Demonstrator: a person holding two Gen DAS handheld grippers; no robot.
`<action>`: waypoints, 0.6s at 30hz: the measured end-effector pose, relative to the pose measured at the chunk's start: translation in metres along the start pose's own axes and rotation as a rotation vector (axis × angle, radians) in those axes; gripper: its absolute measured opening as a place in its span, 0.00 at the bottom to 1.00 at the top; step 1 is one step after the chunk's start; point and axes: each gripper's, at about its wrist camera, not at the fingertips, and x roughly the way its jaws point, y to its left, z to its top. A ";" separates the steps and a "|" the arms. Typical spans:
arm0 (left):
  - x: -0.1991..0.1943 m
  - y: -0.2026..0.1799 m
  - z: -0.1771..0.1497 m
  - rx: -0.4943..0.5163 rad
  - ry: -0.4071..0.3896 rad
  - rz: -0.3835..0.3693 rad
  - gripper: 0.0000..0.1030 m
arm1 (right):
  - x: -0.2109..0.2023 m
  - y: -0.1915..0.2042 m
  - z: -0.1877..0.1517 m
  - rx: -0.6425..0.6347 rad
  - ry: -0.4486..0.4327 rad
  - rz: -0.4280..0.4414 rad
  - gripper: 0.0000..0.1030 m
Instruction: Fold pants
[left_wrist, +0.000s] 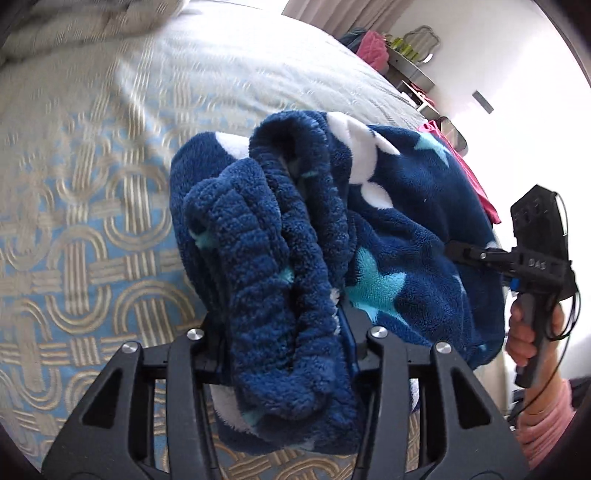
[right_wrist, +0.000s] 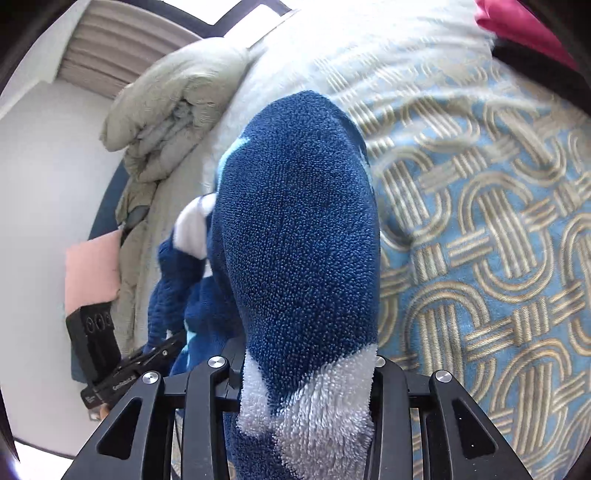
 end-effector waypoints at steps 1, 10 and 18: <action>-0.006 -0.009 0.003 0.024 -0.017 0.003 0.46 | -0.009 0.006 -0.002 -0.022 -0.023 0.000 0.35; 0.010 -0.118 0.073 0.245 -0.044 -0.117 0.48 | -0.136 -0.016 -0.015 -0.004 -0.278 -0.073 0.35; 0.111 -0.180 0.100 0.310 0.037 0.031 0.75 | -0.176 -0.140 -0.054 0.316 -0.350 -0.348 0.49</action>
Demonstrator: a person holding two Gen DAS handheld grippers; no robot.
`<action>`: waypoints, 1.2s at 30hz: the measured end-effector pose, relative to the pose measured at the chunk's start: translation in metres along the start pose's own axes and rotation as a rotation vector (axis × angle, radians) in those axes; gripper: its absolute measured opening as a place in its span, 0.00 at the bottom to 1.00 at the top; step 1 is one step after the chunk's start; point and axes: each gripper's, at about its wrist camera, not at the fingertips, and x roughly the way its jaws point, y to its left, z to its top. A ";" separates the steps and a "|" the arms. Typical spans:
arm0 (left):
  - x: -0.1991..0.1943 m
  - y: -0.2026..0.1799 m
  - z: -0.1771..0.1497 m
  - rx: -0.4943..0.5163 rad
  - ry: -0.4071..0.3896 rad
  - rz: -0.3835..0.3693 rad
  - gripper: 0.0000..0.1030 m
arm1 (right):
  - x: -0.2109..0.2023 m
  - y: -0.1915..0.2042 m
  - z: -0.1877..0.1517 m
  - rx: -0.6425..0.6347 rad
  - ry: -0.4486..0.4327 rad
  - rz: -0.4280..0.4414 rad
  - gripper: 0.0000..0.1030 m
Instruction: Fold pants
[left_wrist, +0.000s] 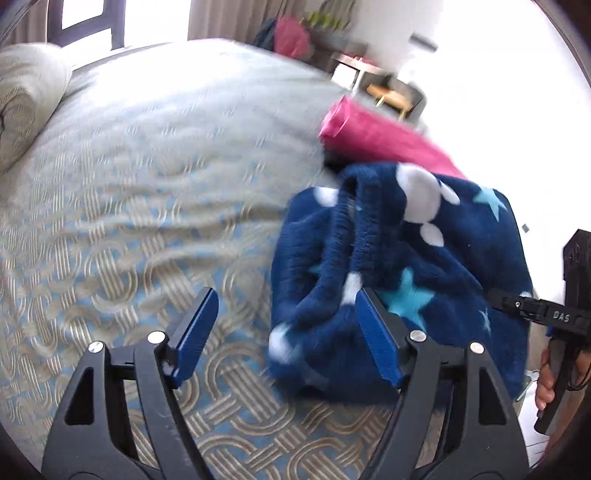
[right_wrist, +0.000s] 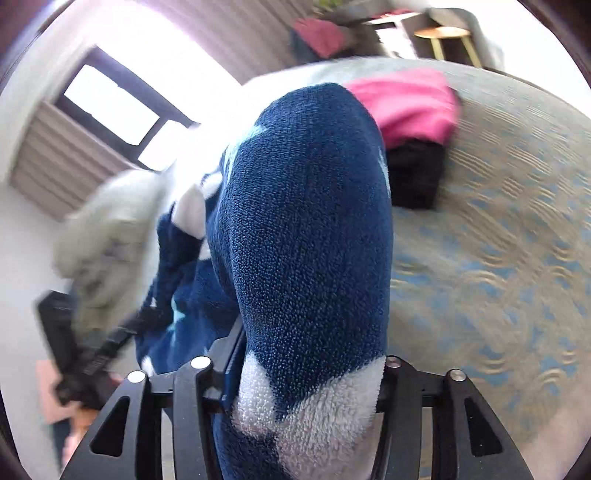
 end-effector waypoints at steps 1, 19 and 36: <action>0.001 0.003 -0.008 -0.008 0.010 -0.007 0.75 | 0.008 -0.011 -0.002 0.013 0.029 -0.078 0.51; -0.161 -0.075 -0.121 0.005 -0.237 0.019 0.94 | -0.112 0.124 -0.130 -0.376 -0.301 -0.213 0.77; -0.215 -0.126 -0.166 0.107 -0.301 0.091 0.94 | -0.185 0.121 -0.186 -0.342 -0.355 -0.268 0.78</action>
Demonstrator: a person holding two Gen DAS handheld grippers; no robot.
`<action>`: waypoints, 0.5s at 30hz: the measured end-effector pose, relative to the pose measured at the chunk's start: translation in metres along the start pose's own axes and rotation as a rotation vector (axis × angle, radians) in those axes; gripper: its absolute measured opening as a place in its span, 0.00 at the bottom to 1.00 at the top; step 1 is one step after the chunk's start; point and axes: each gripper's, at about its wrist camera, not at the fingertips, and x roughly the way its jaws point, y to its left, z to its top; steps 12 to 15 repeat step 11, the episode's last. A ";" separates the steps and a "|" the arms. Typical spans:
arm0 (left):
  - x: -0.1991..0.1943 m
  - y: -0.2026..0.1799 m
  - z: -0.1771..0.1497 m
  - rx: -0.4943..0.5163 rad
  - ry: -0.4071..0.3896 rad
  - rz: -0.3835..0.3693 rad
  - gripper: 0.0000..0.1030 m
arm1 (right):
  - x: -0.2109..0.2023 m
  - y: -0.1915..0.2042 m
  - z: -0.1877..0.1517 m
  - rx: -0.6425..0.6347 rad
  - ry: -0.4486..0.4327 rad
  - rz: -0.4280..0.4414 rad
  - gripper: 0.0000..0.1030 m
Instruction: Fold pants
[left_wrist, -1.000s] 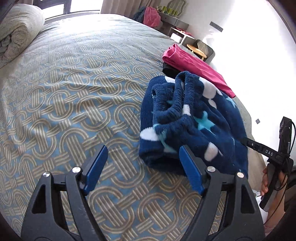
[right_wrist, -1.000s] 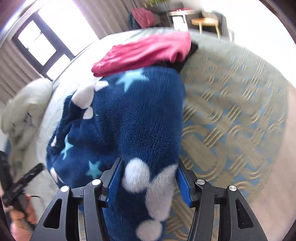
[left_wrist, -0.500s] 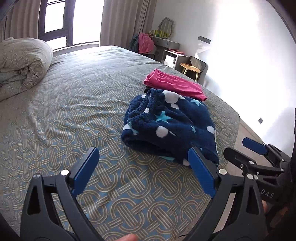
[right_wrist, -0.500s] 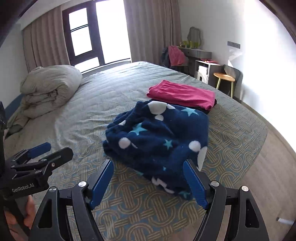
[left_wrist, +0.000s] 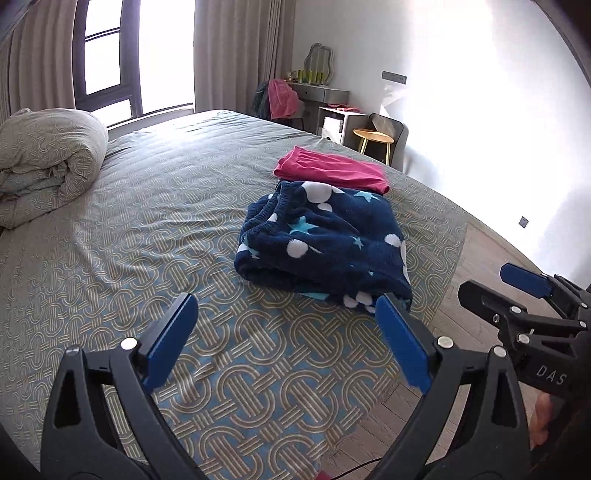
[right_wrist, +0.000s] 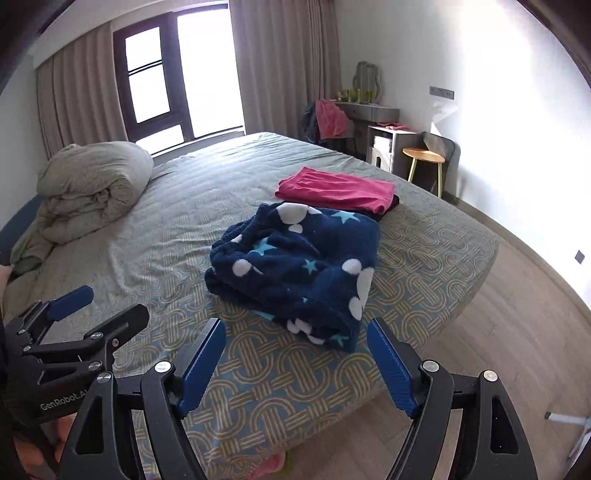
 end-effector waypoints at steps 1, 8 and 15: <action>-0.002 -0.002 0.001 0.004 -0.008 0.002 0.94 | -0.002 -0.002 0.000 0.001 -0.003 -0.004 0.78; -0.005 -0.013 0.005 0.017 -0.023 0.047 0.94 | -0.008 -0.017 0.004 0.033 -0.018 -0.010 0.78; -0.005 -0.015 0.005 0.024 -0.022 0.054 0.94 | -0.007 -0.021 0.003 0.032 -0.020 -0.017 0.78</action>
